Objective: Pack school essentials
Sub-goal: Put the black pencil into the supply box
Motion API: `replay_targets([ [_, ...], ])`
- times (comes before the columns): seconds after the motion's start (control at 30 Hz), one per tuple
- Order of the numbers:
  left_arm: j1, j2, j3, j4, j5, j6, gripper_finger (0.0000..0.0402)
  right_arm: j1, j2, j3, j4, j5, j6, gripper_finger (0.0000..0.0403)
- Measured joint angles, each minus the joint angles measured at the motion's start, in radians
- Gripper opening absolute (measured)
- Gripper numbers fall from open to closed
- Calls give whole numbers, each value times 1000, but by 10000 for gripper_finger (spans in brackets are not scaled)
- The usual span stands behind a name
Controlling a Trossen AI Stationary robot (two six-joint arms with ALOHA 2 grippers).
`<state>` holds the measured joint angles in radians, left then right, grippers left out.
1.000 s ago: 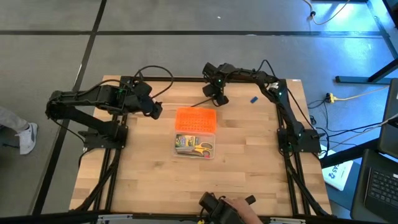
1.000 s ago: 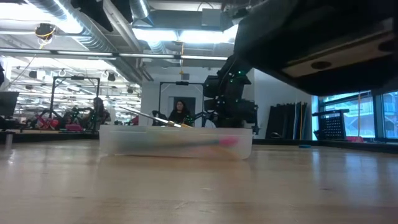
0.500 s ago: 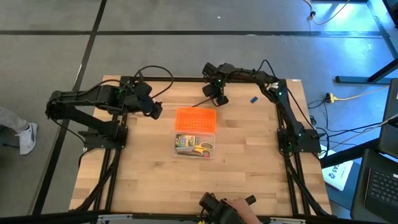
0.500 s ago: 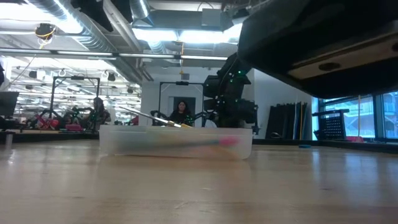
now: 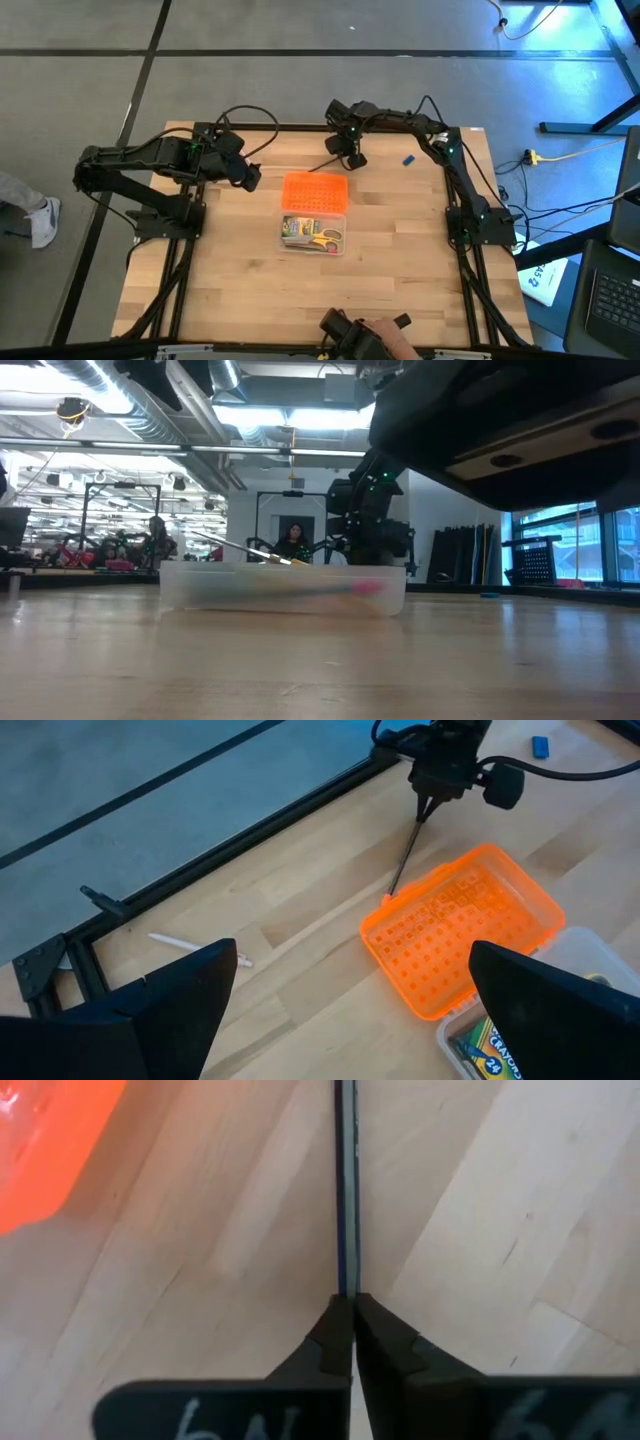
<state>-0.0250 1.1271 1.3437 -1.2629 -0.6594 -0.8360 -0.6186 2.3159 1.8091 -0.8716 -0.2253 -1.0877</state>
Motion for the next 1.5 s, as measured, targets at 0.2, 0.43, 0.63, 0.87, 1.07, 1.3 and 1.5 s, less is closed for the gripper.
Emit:
replay_targets([
  [0.2,0,0,0,0,0,0,394,0,1,0,29,2,33,8],
  [0.43,0,0,0,0,0,1,394,-2,1,-1,28,-32,37,8],
  [0.63,0,0,0,0,0,1,394,-1,-1,-1,28,-31,58,8],
  [0.87,0,0,0,-1,0,1,394,0,0,25,20,4,102,8],
  [1.07,0,0,0,-1,0,2,394,-1,0,33,9,12,111,8],
  [1.3,0,0,0,-1,0,2,394,-1,-5,35,-7,21,114,3],
  [1.5,0,0,0,-1,0,2,394,-1,-6,35,-11,36,115,18],
])
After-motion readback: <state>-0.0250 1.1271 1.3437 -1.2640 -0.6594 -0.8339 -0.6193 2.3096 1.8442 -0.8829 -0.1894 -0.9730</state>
